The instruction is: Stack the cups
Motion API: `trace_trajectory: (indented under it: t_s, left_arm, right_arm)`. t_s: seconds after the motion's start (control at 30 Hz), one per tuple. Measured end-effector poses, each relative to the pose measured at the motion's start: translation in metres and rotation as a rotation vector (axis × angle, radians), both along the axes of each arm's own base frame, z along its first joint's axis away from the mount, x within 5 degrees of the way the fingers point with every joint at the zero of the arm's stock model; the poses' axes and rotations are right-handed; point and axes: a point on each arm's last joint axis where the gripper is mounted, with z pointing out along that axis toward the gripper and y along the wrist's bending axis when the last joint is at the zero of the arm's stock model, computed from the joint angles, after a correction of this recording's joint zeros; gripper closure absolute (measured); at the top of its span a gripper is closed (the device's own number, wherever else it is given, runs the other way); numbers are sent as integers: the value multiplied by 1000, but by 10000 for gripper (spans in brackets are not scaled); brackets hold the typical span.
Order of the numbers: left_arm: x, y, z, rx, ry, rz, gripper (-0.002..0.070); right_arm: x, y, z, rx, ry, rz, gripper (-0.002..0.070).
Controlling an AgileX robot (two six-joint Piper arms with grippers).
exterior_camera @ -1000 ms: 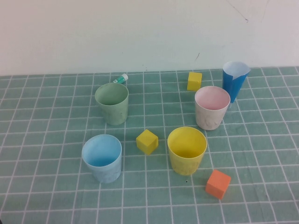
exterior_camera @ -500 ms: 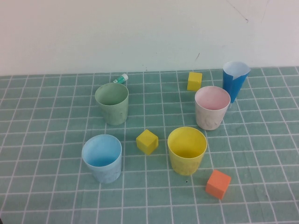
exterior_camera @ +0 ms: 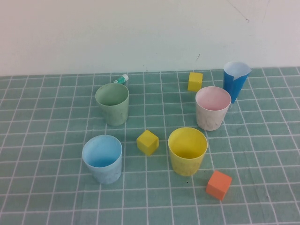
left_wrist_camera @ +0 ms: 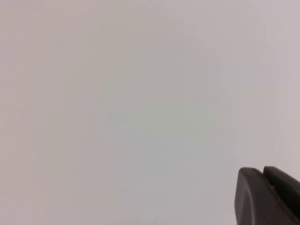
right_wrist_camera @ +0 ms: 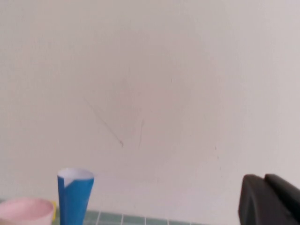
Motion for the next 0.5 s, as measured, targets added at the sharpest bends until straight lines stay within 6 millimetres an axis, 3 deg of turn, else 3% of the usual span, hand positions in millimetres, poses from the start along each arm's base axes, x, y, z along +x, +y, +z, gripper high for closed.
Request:
trace_trajectory:
  t_s: [0.2, 0.5]
  left_arm:
    - [-1, 1, 3, -90, -27, -25, 677]
    - [-1, 2, 4, -185, -33, -54, 677]
  right_arm:
    - [-1, 1, 4, 61, -50, 25, 678]
    - [-1, 0, 5, 58, 30, 9, 678]
